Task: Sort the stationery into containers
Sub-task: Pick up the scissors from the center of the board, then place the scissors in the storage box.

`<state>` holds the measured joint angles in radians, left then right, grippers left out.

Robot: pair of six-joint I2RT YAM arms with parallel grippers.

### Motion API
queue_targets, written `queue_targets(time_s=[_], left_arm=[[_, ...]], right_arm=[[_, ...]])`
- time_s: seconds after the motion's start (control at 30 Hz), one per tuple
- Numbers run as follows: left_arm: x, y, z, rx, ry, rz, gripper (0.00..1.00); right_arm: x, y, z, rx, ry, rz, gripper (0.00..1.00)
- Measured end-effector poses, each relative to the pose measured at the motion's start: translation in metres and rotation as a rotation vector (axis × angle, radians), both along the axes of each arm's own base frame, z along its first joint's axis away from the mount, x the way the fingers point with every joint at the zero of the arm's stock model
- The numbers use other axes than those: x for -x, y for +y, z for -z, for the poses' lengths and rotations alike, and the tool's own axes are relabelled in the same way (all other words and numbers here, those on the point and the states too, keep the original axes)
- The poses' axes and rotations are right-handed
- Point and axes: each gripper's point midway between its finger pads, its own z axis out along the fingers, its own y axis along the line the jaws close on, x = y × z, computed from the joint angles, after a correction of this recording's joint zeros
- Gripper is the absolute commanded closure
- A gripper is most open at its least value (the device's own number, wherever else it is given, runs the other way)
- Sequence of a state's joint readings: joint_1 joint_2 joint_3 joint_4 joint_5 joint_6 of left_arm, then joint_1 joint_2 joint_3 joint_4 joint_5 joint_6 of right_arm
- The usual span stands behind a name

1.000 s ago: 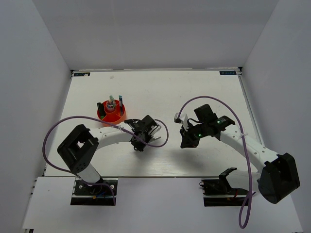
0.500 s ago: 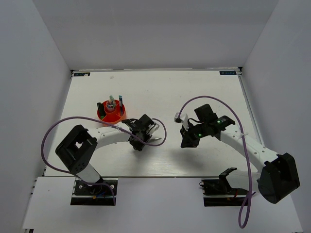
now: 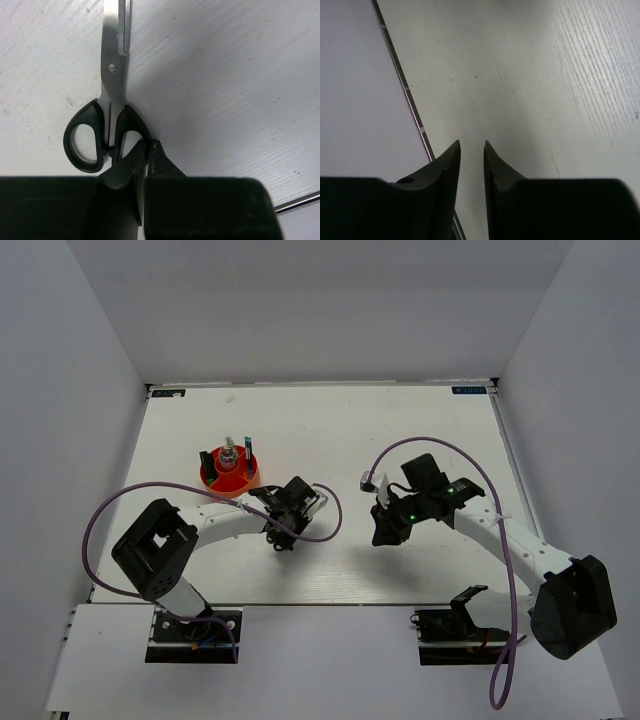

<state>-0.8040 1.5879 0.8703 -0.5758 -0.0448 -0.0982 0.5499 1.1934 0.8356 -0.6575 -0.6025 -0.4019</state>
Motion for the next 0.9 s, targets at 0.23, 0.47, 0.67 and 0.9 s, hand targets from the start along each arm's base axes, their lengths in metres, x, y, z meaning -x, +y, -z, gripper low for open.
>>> queue_targets(time_s=[0.23, 0.47, 0.67, 0.9], left_arm=[[0.001, 0.000, -0.002, -0.003, 0.008, -0.012, 1.00], [0.000, 0.001, -0.019, -0.031, 0.006, -0.020, 1.00], [-0.020, 0.007, -0.068, -0.048, -0.118, -0.045, 1.00], [-0.044, 0.034, -0.134, -0.175, -0.270, -0.129, 1.00]], right_arm=[[0.001, -0.001, 0.000, 0.002, 0.005, -0.001, 0.52], [0.002, -0.002, 0.001, 0.006, 0.013, 0.003, 0.50], [0.003, -0.003, 0.000, 0.005, 0.012, 0.003, 0.50], [0.004, -0.003, -0.004, -0.006, 0.002, 0.001, 0.50]])
